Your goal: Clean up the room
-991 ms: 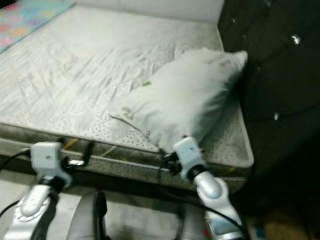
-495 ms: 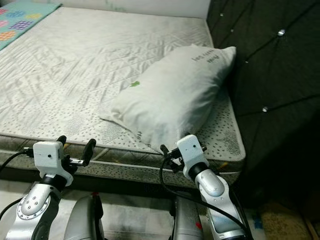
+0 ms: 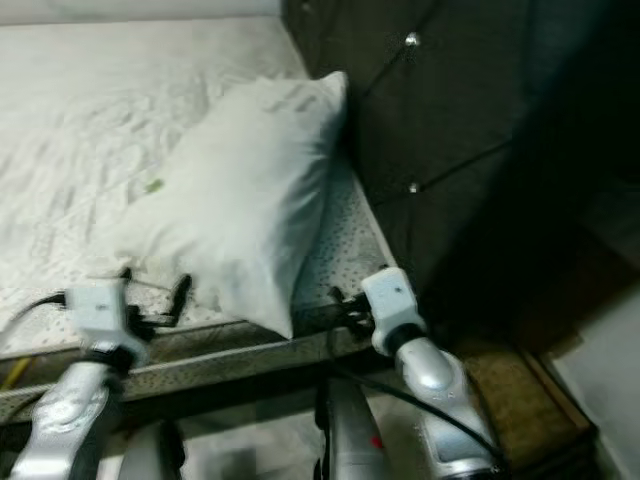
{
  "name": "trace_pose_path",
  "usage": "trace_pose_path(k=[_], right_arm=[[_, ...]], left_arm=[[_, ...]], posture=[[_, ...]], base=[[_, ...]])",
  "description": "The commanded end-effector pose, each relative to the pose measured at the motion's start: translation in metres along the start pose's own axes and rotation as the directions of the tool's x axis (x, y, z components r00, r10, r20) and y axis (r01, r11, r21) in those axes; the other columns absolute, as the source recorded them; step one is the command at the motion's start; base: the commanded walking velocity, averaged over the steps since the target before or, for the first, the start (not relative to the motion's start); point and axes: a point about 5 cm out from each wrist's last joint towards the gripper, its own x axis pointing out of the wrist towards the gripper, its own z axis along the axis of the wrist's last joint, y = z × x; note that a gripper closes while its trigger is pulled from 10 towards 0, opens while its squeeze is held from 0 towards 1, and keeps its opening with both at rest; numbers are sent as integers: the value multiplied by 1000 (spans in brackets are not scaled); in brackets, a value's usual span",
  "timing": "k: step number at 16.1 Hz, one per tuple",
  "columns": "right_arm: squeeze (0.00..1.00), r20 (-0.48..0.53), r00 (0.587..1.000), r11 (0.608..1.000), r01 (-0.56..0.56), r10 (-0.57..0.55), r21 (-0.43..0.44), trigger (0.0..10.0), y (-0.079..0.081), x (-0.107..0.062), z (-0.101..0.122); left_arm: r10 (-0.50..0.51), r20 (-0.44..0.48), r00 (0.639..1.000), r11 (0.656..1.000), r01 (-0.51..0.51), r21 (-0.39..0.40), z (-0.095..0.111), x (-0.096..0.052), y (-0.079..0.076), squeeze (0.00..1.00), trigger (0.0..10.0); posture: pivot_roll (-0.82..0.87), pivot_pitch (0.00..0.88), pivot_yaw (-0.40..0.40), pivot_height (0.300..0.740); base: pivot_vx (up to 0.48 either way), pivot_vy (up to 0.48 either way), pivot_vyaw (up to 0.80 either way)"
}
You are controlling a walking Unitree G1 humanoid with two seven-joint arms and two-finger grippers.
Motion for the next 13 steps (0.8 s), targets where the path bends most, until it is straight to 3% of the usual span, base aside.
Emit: trace_pose_path(k=[1, 7, 9, 11, 13], right_arm=[[0, 15, 1000, 1000, -16, 15, 3, 10000, 5, 2, 4], [0, 33, 999, 999, -40, 41, -14, 10000, 7, 2, 5], [0, 47, 997, 997, -58, 61, -50, 10000, 10, 1, 8], [0, 29, 999, 998, -39, 37, 45, 10000, 10, 5, 9], [0, 9, 999, 995, -50, 49, 90, 10000, 19, 14, 13]], left_arm=[[24, -24, 999, 1000, -24, 14, -4, -6, 9, 0, 10000], [36, -30, 999, 999, -36, 20, -5, -5, 9, 0, 10000], [34, -34, 999, 999, -33, 20, -6, -6, 9, 0, 10000], [33, -36, 999, 999, -33, 21, -6, -7, 8, 0, 10000], [25, -36, 999, 999, -24, 27, -5, -11, 7, 0, 10000]], posture=[[-90, 97, -34, 556], [-87, 96, -35, 556], [-86, 95, -36, 556], [-76, 91, -35, 556], [-52, 91, -37, 556]], base=[[0, 0, 0], [0, 0, 0], [0, 0, 800], [0, 0, 400], [0, 0, 0]])
